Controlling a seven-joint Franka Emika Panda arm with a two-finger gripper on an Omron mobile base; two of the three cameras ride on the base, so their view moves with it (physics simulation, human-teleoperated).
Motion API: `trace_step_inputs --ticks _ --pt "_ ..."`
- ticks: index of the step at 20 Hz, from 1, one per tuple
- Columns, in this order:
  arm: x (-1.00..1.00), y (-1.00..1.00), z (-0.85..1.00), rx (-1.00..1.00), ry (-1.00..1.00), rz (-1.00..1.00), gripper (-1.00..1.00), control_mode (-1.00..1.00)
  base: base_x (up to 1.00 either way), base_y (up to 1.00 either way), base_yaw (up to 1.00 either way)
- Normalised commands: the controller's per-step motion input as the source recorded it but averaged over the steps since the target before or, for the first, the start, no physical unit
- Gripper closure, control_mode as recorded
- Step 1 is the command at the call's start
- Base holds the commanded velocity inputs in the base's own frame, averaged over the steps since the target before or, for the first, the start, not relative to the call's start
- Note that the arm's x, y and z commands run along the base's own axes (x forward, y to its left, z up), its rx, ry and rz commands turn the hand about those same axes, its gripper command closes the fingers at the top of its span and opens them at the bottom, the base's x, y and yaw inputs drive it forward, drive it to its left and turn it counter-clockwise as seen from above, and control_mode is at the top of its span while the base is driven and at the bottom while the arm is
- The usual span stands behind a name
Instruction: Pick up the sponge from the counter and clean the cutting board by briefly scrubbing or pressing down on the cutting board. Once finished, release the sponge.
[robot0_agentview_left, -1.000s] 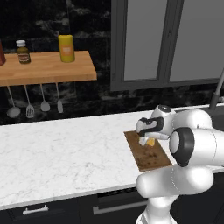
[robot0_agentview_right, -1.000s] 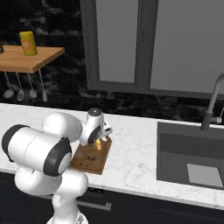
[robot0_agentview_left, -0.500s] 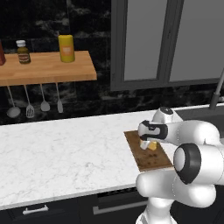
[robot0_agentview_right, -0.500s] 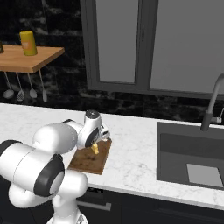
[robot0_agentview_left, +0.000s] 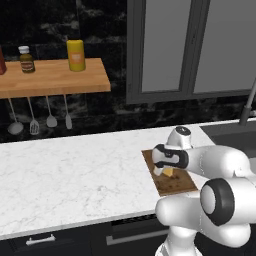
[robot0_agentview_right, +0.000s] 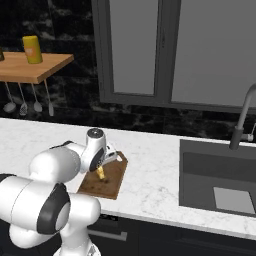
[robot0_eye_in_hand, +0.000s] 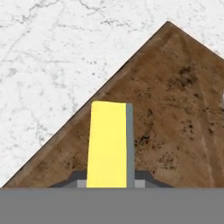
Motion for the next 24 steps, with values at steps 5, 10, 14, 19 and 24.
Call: trace_step_inputs --ticks 5,10,14,19,24 --pt "0.0 0.06 -0.17 0.0 0.02 0.0 1.0 -1.0 0.0 0.0 0.0" --pt "0.12 -0.08 -0.28 0.0 -0.04 0.0 1.0 -1.0 0.0 0.0 0.0" --pt "0.25 -0.24 -0.12 0.0 -0.07 0.0 1.0 -1.0 0.0 0.0 0.0" --pt "0.27 -0.16 0.0 0.0 -0.05 0.0 1.0 -1.0 0.0 0.0 0.0" --pt "0.07 0.0 0.0 0.0 0.0 0.0 1.0 -1.0 0.0 0.0 0.0"
